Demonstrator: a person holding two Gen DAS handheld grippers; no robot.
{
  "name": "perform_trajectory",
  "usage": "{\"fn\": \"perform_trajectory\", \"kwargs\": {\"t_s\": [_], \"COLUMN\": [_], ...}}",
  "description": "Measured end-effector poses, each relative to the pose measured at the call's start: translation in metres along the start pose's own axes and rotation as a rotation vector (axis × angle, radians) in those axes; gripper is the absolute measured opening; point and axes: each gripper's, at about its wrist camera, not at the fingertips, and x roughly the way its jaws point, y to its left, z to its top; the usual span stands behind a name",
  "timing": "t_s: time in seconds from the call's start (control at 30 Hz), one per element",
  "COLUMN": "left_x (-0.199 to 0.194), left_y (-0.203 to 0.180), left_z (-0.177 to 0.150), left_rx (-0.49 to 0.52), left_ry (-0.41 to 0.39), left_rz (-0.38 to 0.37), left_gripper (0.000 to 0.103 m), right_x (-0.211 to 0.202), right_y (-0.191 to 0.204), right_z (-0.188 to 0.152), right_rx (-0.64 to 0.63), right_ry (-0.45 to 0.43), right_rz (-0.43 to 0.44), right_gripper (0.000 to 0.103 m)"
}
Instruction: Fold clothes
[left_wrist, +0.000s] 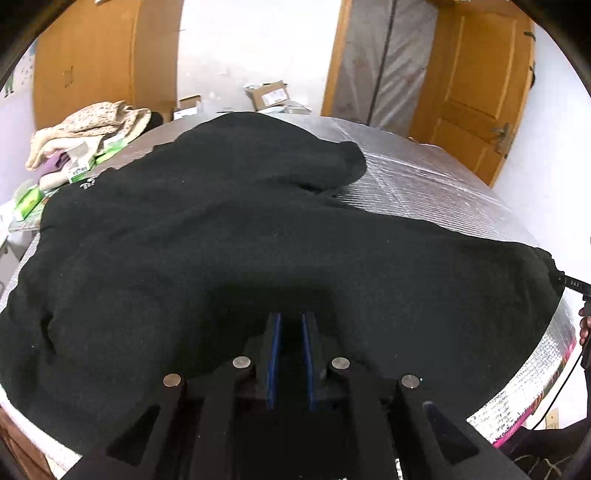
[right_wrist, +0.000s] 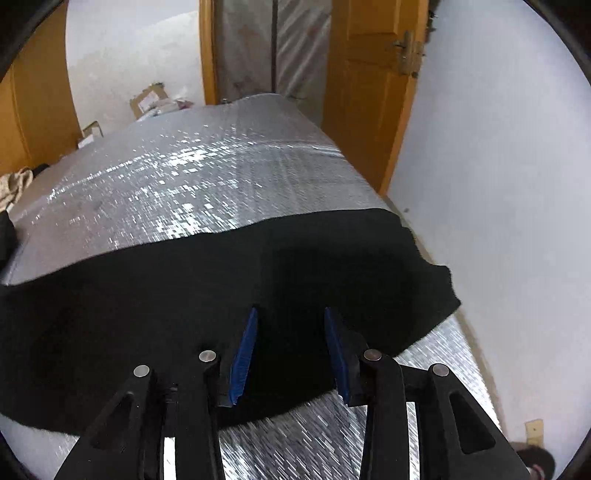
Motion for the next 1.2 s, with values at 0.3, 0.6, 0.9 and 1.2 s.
{"fn": "perform_trajectory", "kwargs": {"t_s": [0.3,0.6,0.9,1.2], "left_x": [0.003,-0.041,-0.051,-0.064], "left_y": [0.000,0.024,0.098,0.110], "left_z": [-0.001,-0.013,-0.040,-0.040], "left_rx": [0.043,-0.044,-0.310,-0.346], "left_ry": [-0.008,-0.100,-0.079,-0.136], "left_rz": [-0.033,0.056,0.214,0.267], "left_gripper": [0.012,0.012,0.011,0.010], "right_x": [-0.003,-0.034,-0.017,-0.018], "right_y": [-0.019,0.092,0.230,0.218], "right_z": [-0.008,0.007,-0.009,0.008], "right_rx": [0.046,-0.129,-0.403,-0.322], "right_ry": [0.036,-0.058,0.026,-0.002], "right_rz": [-0.055,0.304,0.577,0.570], "right_gripper": [0.038,0.038,0.038,0.038]}}
